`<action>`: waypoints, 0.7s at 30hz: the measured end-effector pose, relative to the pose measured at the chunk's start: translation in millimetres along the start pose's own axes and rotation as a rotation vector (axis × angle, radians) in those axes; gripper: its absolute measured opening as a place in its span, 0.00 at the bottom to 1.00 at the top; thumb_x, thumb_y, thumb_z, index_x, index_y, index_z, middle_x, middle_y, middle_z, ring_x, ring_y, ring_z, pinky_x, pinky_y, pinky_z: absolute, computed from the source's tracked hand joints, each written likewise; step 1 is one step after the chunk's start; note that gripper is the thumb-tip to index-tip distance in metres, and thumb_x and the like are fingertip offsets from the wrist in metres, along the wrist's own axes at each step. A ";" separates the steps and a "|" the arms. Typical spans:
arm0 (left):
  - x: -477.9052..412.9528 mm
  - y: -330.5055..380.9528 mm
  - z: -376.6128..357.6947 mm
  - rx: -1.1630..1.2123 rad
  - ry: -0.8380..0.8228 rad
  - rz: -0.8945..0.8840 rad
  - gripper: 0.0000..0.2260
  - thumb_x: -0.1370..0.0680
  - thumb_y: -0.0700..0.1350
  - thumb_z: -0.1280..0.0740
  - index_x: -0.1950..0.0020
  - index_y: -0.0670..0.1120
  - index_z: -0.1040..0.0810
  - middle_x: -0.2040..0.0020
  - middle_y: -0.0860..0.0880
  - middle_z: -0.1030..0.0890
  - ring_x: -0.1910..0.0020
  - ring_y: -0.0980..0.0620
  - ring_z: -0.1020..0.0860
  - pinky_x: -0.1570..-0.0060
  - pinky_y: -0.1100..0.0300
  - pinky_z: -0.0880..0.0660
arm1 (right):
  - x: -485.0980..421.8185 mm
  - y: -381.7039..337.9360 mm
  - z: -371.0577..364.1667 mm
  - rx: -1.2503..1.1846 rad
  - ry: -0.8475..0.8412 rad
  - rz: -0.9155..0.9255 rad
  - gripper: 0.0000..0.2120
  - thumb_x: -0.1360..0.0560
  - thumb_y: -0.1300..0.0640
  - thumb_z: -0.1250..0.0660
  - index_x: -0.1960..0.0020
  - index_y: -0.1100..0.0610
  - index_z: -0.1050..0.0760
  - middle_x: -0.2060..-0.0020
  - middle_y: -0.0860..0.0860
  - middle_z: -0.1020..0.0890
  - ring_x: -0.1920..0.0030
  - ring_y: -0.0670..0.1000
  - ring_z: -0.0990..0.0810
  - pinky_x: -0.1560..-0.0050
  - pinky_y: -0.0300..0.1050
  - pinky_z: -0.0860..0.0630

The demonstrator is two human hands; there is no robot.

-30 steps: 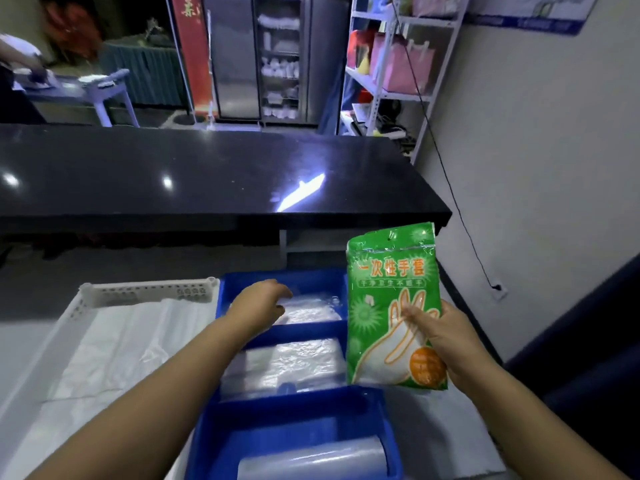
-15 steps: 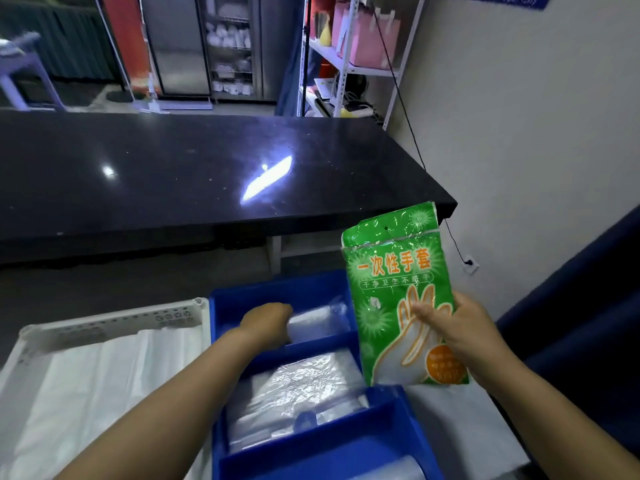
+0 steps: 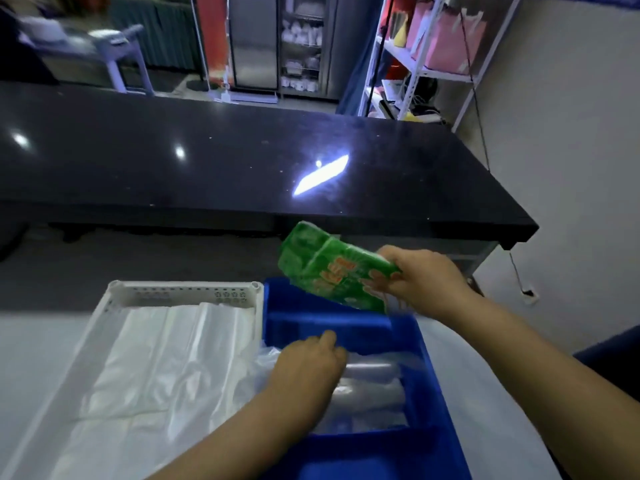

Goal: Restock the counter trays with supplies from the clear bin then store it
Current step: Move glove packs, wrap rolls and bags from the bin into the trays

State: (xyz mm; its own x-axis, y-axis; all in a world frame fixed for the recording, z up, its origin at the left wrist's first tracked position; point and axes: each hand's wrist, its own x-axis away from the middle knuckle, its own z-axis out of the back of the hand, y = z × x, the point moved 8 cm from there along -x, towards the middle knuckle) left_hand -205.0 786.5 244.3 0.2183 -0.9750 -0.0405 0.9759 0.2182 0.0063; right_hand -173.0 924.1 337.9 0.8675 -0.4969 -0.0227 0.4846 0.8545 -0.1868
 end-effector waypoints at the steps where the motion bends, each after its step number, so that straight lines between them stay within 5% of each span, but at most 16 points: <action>1: 7.3 2.9 0.3 0.025 -0.018 0.006 0.18 0.60 0.43 0.24 0.76 0.50 0.27 0.74 0.51 0.27 0.82 0.52 0.30 0.83 0.65 0.42 | -9.9 -7.2 -12.5 0.074 -0.071 0.047 0.10 0.27 0.43 0.34 0.48 0.45 0.28 0.59 0.47 0.20 0.58 0.51 0.22 0.63 0.45 0.28; 8: 32.1 8.2 -7.8 0.101 -0.022 0.055 0.23 0.51 0.66 0.27 0.72 0.51 0.29 0.75 0.53 0.27 0.76 0.55 0.27 0.80 0.64 0.44 | -50.9 -17.2 -82.1 0.142 -0.436 0.175 0.10 0.28 0.47 0.32 0.51 0.49 0.28 0.57 0.48 0.23 0.57 0.51 0.25 0.63 0.45 0.33; 14: 30.9 11.3 -11.1 0.027 -0.024 0.170 0.24 0.56 0.64 0.24 0.74 0.50 0.28 0.79 0.53 0.28 0.78 0.56 0.28 0.74 0.63 0.50 | -68.6 -13.1 -96.2 0.094 -0.469 0.204 0.25 0.34 0.47 0.26 0.41 0.47 0.31 0.50 0.48 0.22 0.56 0.49 0.26 0.59 0.44 0.30; 19: 29.2 11.7 -6.5 0.028 -0.005 0.228 0.26 0.57 0.67 0.26 0.74 0.50 0.28 0.79 0.53 0.28 0.78 0.56 0.28 0.74 0.63 0.50 | -77.7 -9.3 -97.2 -0.023 -0.499 0.195 0.21 0.37 0.50 0.24 0.49 0.45 0.31 0.54 0.45 0.23 0.56 0.49 0.24 0.57 0.44 0.28; 21: 28.9 11.3 -1.8 0.022 -0.001 0.244 0.24 0.57 0.64 0.26 0.74 0.50 0.29 0.79 0.54 0.28 0.78 0.56 0.28 0.74 0.63 0.51 | -75.6 -8.0 -101.6 -0.009 -0.517 0.194 0.25 0.37 0.49 0.23 0.44 0.46 0.31 0.51 0.46 0.22 0.55 0.49 0.24 0.56 0.45 0.28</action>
State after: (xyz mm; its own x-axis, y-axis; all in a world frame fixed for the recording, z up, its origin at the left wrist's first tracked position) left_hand -187.7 760.8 241.4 0.4474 -0.8937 -0.0342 0.8942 0.4462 0.0375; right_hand -253.8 939.5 241.4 0.8843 -0.1893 0.4269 0.3110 0.9206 -0.2361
